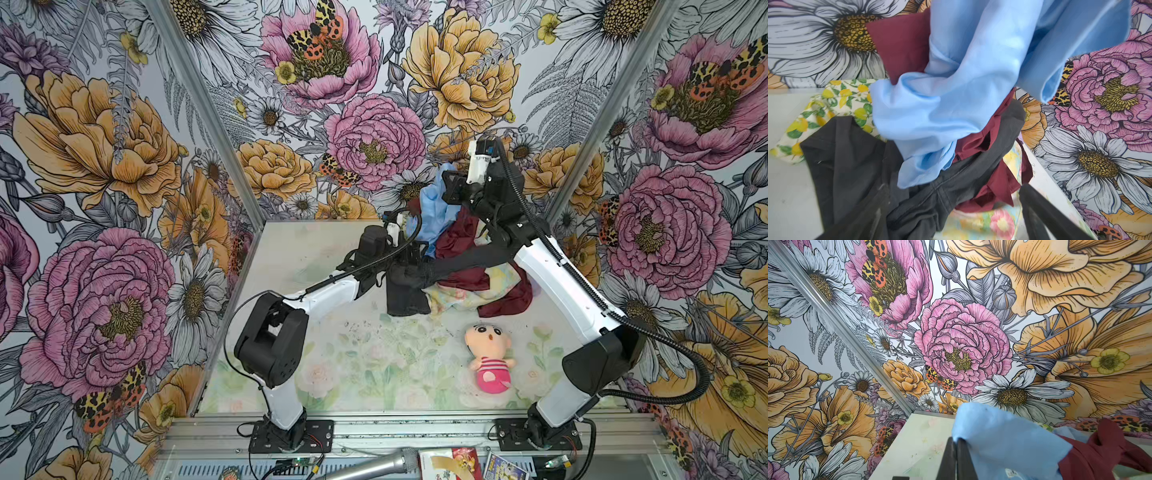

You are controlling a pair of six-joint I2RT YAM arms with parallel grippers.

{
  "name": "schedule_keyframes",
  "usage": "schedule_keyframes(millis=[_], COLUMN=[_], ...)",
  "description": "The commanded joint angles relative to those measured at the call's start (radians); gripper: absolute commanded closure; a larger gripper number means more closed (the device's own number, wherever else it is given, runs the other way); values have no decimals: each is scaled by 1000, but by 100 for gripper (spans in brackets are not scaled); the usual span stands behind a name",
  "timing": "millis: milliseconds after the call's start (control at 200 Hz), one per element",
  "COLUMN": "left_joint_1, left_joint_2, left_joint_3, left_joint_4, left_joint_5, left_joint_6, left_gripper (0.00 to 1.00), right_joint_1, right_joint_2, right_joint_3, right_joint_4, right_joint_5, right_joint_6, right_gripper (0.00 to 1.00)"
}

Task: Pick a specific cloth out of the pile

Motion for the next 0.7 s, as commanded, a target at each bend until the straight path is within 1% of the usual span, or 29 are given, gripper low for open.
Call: schedule_keyframes(millis=[0,275,405,435,475,545,565,615,695], left_joint_1=[-3,19,19,20,22,29,31,35,41], left_joint_2=[91,291,338,347,363,390,397,410,425], left_joint_3=[121,329,399,413,437,477,488,507,533], left_joint_4=[120,218,257,260,263,270,274,281,284], left_joint_5=[31,76,92,93,101,135,147,155,172], left_joint_6=[21,59,44,40,29,3,-7,-22,-38], left_gripper=[2,2,9,15,27,52,56,64,89], right_joint_1=[-14,-43,-58,-64,-69,-75,-77,-81,-90], right_joint_2=[-25,36,64,74,83,94,96,101,107], right_joint_3=[-3,43,51,52,54,47,43,32,7], right_joint_4=[52,58,61,61,61,61,61,61,64], right_joint_5=[-46,-79,-80,-85,-89,-86,-84,-80,-81], right_joint_6=[24,45,49,51,55,54,51,49,48], right_gripper=[100,100,100,100,100,100,100,100,100])
